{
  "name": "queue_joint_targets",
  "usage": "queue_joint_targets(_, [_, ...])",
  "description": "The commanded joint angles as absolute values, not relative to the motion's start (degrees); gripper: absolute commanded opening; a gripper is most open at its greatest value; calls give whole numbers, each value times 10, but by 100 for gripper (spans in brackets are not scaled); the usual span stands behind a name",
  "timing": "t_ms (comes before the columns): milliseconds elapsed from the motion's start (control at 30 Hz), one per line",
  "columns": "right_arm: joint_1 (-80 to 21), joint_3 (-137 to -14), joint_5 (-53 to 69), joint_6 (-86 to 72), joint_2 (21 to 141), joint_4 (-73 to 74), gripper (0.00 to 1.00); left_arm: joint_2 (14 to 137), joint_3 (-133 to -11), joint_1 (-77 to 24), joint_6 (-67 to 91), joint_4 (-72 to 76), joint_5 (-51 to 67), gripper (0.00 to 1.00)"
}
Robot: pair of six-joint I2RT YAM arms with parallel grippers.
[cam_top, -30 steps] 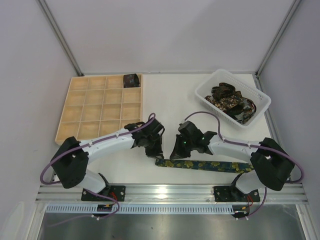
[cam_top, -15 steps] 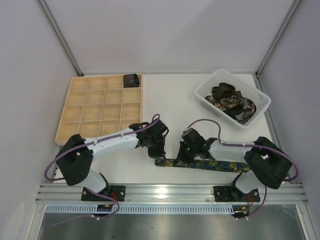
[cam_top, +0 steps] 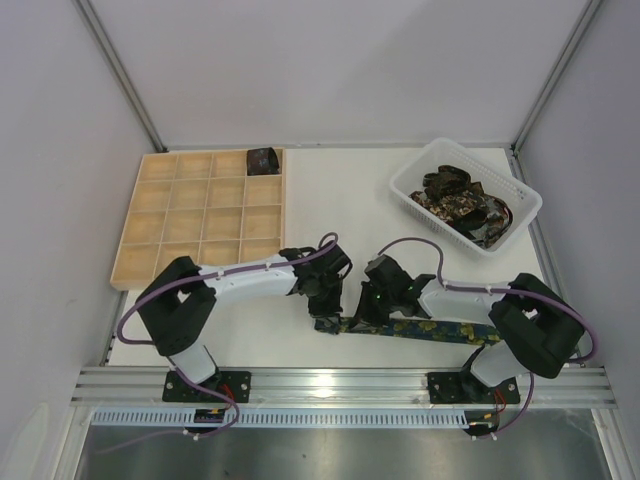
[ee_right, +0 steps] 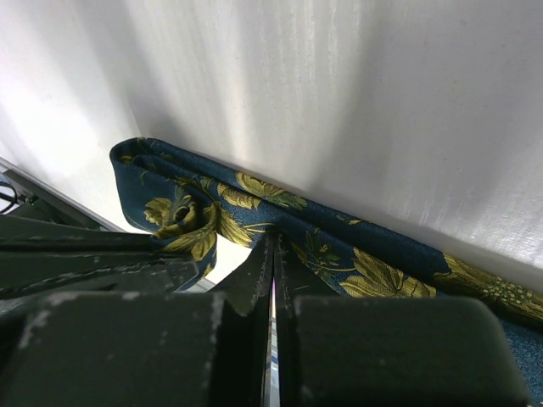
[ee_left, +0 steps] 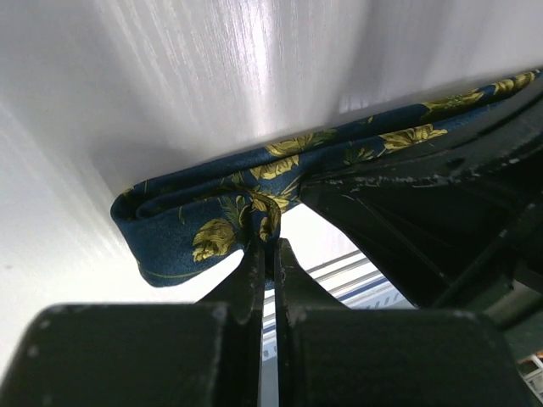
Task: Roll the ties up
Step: Roll the tie
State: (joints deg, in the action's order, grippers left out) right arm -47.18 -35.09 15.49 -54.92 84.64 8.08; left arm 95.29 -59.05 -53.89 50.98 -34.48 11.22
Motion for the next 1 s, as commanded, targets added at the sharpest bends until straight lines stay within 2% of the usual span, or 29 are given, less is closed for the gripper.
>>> queue_joint_targets(0, [-463,-364,137,-535,835,116,0,962,-604,-544,499,-323,123,0])
queue_joint_targets(67, [-459,-367,142,-537,830,120,0,961,-592,-544,492,-309,121,2])
queue_joint_targets(267, [-446,-385,163,-535,809,144,0,925,-541,-544,486,-261,112,17])
queue_joint_targets(467, [-443,-410,181,-537,803,156,0,909,-512,-543,490,-227,119,26])
queue_joint_targets(800, [-440,-415,210,-548,819,143,5,881,-493,-543,488,-210,127,42])
queue_joint_targets(967, [-439,-416,224,-550,824,136,11,861,-477,-543,484,-198,128,48])
